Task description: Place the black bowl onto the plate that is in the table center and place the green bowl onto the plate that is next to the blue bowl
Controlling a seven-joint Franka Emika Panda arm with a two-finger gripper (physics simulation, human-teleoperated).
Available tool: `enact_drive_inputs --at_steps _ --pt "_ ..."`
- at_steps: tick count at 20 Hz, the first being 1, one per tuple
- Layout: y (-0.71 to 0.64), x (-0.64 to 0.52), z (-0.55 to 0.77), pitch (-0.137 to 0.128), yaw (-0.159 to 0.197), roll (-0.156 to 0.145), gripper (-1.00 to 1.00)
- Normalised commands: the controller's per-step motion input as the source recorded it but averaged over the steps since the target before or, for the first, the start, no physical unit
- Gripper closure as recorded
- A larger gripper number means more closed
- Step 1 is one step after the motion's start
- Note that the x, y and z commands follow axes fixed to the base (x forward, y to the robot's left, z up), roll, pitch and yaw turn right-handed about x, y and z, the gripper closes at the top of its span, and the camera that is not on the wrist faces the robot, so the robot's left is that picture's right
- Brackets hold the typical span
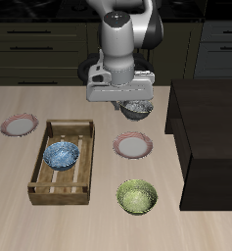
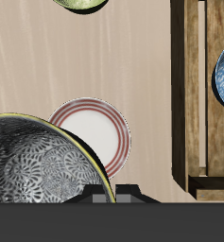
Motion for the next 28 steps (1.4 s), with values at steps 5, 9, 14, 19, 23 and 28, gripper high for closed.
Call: enact_drive_inputs --at_steps 5,9,14,19,23,28 --pt "0.05 0.01 -0.21 0.029 -0.008 0.01 1.0" --pt "0.1 -0.02 -0.15 0.022 -0.007 0.024 1.0" --pt "0.08 0.07 -0.1 0.006 0.01 0.014 1.0" --pt "-0.07 0.23 -0.06 0.01 -0.018 -0.048 1.0" --pt "-0.01 0.15 -0.05 0.009 -0.003 -0.024 1.0" --pt "0.13 0.05 -0.07 0.016 -0.007 0.011 1.0"
